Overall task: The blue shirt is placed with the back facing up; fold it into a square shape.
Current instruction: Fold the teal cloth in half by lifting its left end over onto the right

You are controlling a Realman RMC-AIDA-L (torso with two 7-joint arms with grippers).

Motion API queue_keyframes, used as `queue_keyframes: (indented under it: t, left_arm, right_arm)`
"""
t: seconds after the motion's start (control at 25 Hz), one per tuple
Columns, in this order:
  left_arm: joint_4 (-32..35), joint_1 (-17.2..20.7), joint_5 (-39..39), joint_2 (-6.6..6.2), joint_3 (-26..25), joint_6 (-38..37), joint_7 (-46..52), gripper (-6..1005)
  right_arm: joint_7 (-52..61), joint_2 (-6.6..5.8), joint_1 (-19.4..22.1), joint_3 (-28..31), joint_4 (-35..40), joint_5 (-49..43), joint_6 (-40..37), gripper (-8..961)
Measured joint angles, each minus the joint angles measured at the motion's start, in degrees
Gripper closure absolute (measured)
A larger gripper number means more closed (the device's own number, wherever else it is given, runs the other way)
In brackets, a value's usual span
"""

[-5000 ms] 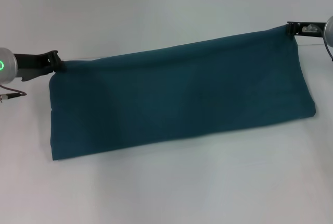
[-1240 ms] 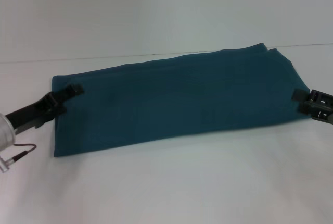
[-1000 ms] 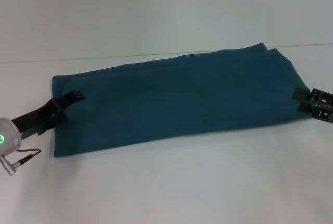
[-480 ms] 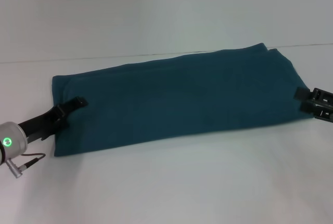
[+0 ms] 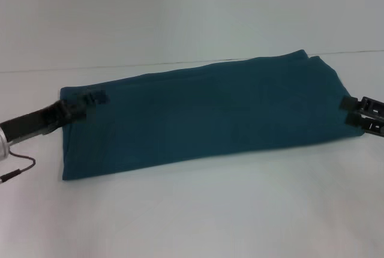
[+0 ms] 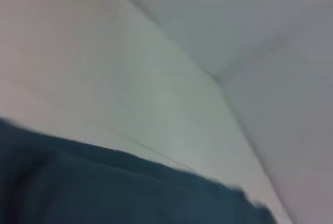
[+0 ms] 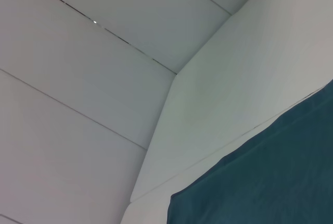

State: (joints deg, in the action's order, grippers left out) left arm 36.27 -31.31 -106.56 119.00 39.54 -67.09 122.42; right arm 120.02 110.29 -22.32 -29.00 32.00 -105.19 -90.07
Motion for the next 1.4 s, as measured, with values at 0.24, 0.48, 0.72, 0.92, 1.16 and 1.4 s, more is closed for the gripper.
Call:
queue_keyframes:
  t: [0.24,0.48,0.72,0.92,1.16,1.4]
  left_arm:
    - [1.69,-0.30,-3.04,-2.34,-0.41,-12.99,-2.16,55]
    - [4.26,0.54,-5.36,0.36,-1.95,-3.78,7.35,63]
    - [-0.07,-0.02,-2.50,3.67,-4.64,7.31,10.31,65]
    - [0.20,-0.78,-4.09,1.05,1.03,7.14,0.39,65]
    - [5.13,-1.95,-11.89,0.52,1.61,8.97,1.93,64]
    - [5.74,-4.43,-21.26,1.16,3.64,11.70,13.94,81]
  right_arm:
    - [0.00,-0.15,-0.18,0.00,-0.16,-0.01,0.03,30]
    - [0.03,-0.17,-0.19,0.00,-0.16,-0.30,0.19,31]
    - [0.18,-0.37,0.15,-0.01,-0.24,-0.36,0.34,31]
    - [0.14,-0.58,-0.05,-0.12,-0.17,-0.37,0.56,31]
    - [0.15,-0.76,0.00,-0.39,-0.19,-0.41,0.91,30]
    - [0.25,-0.78,0.13,-0.14,-0.22,-0.45,0.84,30]
